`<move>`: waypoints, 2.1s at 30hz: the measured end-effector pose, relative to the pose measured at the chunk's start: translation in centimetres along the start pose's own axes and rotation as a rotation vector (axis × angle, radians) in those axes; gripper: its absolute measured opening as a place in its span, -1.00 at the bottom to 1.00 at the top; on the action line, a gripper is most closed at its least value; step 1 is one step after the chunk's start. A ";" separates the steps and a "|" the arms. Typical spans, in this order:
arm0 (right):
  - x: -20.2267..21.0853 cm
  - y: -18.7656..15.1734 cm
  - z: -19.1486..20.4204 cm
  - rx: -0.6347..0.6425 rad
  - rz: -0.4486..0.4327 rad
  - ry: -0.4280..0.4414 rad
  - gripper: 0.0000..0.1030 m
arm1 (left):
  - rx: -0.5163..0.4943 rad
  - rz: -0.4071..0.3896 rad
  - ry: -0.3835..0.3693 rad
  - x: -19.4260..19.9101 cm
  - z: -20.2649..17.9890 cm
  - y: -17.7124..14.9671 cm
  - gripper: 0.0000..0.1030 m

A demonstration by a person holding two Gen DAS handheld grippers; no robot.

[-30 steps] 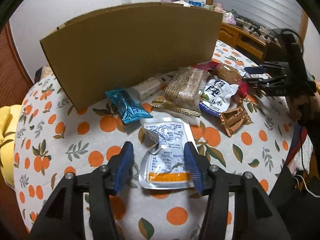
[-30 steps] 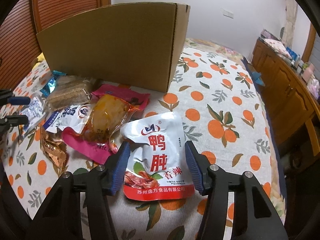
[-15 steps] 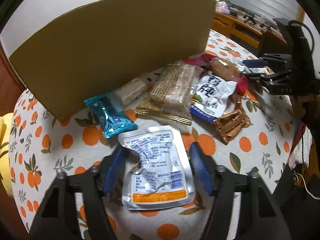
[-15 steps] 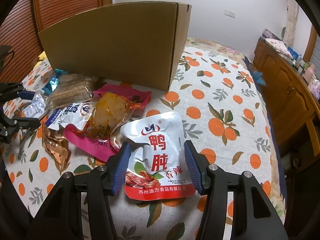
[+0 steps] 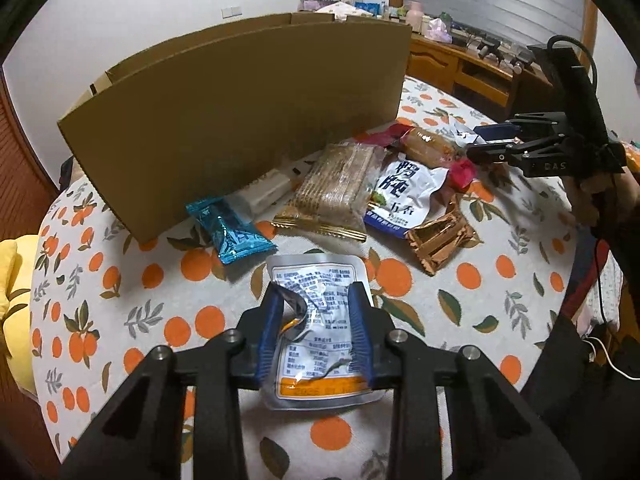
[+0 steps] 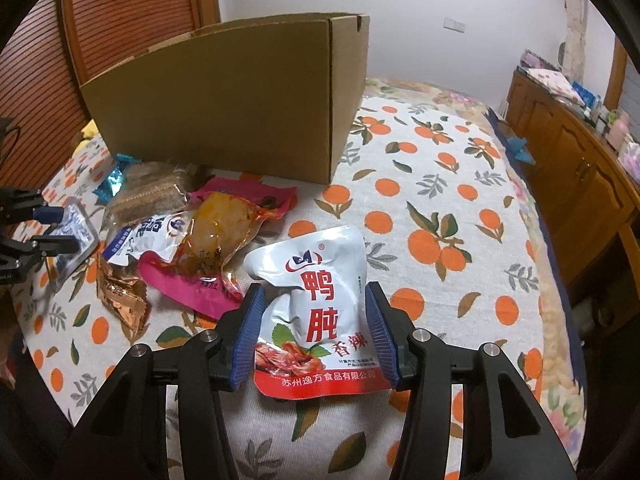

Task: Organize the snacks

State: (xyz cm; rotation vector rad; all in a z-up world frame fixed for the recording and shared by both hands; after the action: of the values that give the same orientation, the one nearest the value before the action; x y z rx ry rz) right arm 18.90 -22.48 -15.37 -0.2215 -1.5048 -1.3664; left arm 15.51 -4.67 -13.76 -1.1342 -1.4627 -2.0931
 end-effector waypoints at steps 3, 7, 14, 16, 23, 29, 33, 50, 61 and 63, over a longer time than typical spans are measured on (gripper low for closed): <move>0.6 0.3 0.3 0.009 -0.014 -0.008 0.00 | 0.016 -0.015 -0.004 0.4 0.0 0.3 -0.50; 1.2 0.8 0.7 0.021 -0.029 -0.011 0.00 | 0.028 -0.033 -0.019 1.0 0.2 0.8 -0.62; 1.7 1.4 1.6 0.041 -0.047 -0.007 0.00 | 0.045 -0.048 -0.026 1.3 0.3 1.1 -0.70; 1.8 1.4 1.8 0.045 -0.048 -0.003 0.00 | 0.041 -0.056 -0.013 1.5 0.2 1.1 -0.70; 2.1 1.6 2.3 0.053 -0.059 -0.002 0.00 | 0.051 -0.080 -0.011 2.4 -0.2 1.3 -0.71; 2.8 2.2 2.8 0.064 -0.080 0.000 0.00 | 0.062 -0.115 -0.014 3.7 0.2 2.2 -0.71; 3.4 2.9 3.3 0.074 -0.100 0.008 0.01 | 0.069 -0.155 -0.003 4.9 0.8 3.8 -0.70; 5.6 10.1 5.9 0.157 -0.203 0.036 0.01 | 0.109 -0.309 0.047 8.3 6.1 12.6 -0.70; 3.9 16.3 7.1 0.220 -0.233 0.079 0.02 | 0.121 -0.302 0.082 5.4 9.1 16.7 -0.70; 3.2 17.2 7.2 0.227 -0.233 0.088 0.02 | 0.129 -0.295 0.096 4.6 9.7 17.2 -0.69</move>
State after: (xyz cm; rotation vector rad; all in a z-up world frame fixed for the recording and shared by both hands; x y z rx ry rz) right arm 25.75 -12.48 -0.85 0.1598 -1.6339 -1.3519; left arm 28.15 -2.24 1.98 -0.7986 -1.7786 -2.1681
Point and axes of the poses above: each gripper's, at about its wrist camera, not at the fingertips, and x roughly against the way its jaws point, z to its left, y to its top, the point moved 7 cm from there along -x, roughly the way its jaws point, and after that the axes turned 11 degrees about y, right-handed, at the moved point
